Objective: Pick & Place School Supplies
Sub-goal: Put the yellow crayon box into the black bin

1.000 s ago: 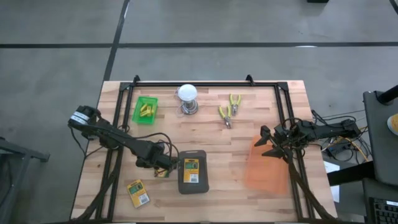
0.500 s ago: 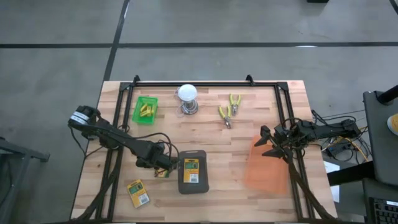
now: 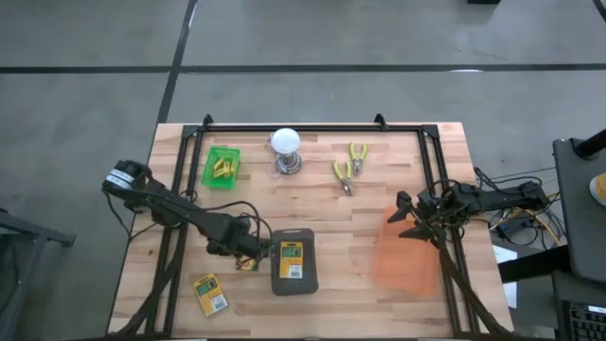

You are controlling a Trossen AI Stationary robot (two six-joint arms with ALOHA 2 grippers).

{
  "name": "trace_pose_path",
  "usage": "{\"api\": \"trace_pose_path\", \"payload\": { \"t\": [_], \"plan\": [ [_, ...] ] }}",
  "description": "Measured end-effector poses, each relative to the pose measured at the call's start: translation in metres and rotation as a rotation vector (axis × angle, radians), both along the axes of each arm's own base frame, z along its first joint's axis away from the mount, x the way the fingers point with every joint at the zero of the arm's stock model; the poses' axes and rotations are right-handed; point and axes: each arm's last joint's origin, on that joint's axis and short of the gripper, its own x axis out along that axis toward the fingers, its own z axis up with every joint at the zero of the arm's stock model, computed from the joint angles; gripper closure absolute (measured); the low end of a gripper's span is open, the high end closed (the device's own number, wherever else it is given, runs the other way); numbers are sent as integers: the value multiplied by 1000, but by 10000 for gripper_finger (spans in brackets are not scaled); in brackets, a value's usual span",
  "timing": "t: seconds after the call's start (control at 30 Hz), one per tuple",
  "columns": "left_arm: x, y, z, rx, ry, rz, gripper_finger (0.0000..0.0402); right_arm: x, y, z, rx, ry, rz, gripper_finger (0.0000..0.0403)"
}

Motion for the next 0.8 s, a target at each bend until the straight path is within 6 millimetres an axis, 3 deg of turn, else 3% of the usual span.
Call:
{"api": "trace_pose_path", "payload": {
  "t": [0.8],
  "plan": [
    [-2,1,-1,-15,42,-2,60,0,0,0,0,0,0,136]
  ]
}}
